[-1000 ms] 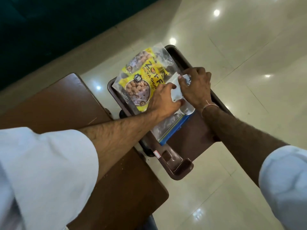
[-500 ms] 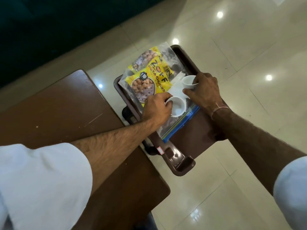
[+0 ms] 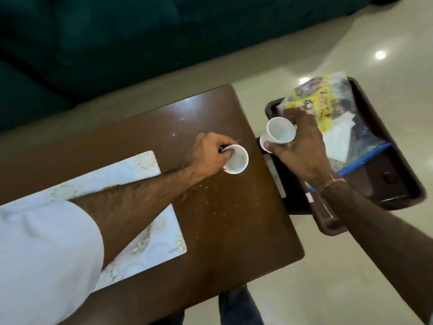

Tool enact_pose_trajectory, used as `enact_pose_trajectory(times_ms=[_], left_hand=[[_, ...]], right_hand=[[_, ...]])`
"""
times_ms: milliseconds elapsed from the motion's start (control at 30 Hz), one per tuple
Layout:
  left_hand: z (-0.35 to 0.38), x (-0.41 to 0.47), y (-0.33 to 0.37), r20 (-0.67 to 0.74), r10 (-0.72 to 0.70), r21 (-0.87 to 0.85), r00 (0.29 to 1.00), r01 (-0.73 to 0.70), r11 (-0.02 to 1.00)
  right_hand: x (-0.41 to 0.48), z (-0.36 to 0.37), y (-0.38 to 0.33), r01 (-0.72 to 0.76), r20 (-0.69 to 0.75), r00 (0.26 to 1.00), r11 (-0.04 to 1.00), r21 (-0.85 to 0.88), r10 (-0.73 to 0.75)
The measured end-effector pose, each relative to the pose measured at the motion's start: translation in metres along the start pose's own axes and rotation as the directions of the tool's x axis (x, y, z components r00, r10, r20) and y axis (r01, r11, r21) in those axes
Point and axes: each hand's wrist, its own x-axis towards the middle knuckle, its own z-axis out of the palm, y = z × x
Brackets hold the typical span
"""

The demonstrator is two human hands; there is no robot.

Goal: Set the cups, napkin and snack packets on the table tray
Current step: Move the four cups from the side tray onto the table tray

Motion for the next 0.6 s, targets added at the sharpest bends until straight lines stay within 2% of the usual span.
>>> enact_pose_trajectory(times_ms=[133, 267, 433, 600], left_hand=[[-0.049, -0.062, -0.046, -0.146, -0.194, 0.008, 0.970, 0.197, 0.980], [-0.072, -0.125, -0.084, -0.310, -0.447, -0.104, 0.839, 0.437, 0.893], [-0.073, -0.195, -0.118, -0.425, -0.694, -0.312, 0.580, 0.626, 0.715], [-0.060, -0.235, -0.138, -0.389, -0.884, -0.674, 0.259, 0.573, 0.465]], right_hand=[[-0.028, 0.059, -0.064, 0.098, 0.134, 0.987, 0.994, -0.038, -0.092], [-0.051, 0.112, -0.124, 0.153, 0.279, 0.952, 0.985, -0.074, -0.127], [-0.073, 0.169, -0.193, 0.273, 0.419, 0.885, 0.956, -0.110, -0.204], [-0.099, 0.222, -0.249, 0.451, 0.528, 0.805, 0.858, -0.246, -0.271]])
